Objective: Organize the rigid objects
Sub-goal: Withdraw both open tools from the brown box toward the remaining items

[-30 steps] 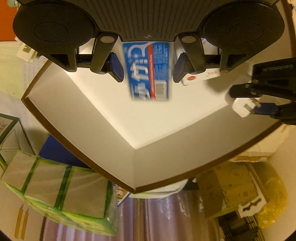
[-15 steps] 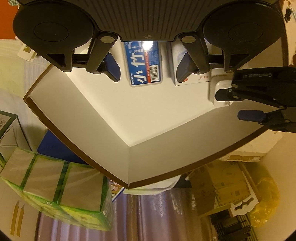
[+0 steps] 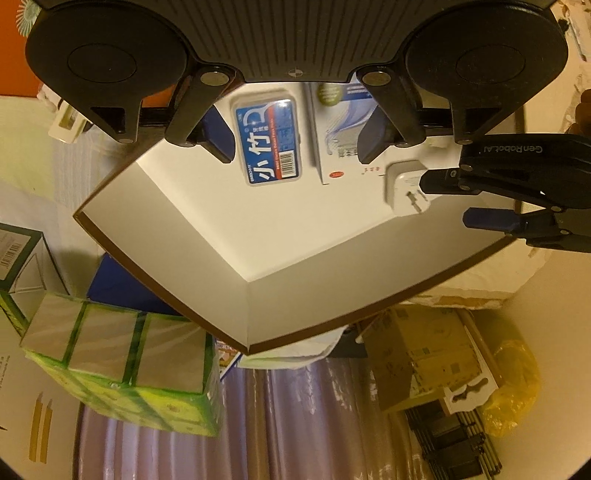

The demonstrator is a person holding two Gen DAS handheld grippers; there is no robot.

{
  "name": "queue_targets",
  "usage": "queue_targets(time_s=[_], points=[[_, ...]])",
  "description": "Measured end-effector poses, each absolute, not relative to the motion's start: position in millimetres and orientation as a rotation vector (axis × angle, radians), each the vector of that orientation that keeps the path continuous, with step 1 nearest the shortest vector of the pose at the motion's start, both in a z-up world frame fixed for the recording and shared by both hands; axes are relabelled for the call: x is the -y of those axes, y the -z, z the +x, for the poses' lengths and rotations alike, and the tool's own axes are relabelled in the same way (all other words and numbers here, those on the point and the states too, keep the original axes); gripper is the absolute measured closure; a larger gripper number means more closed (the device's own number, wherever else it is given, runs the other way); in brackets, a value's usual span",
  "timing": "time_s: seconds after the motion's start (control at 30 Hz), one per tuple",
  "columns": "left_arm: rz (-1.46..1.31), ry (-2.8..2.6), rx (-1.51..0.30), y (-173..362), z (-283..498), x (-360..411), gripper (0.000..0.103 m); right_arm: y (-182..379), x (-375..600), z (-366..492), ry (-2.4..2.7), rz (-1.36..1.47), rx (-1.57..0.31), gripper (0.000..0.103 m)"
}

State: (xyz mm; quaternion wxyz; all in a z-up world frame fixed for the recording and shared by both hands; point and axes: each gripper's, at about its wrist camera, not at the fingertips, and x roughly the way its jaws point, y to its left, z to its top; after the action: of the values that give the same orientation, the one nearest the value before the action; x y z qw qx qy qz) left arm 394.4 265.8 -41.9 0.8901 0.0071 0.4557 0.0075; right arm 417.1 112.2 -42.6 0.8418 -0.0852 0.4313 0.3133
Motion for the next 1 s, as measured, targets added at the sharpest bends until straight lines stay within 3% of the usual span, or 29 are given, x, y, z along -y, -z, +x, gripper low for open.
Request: queue_targets(time_s=[1.0], points=[[0.013,0.101,-0.843,0.6,290.3,-210.8,0.045,3.9,-52.1,304.5,-0.653,-0.092,-0.835,0.032]])
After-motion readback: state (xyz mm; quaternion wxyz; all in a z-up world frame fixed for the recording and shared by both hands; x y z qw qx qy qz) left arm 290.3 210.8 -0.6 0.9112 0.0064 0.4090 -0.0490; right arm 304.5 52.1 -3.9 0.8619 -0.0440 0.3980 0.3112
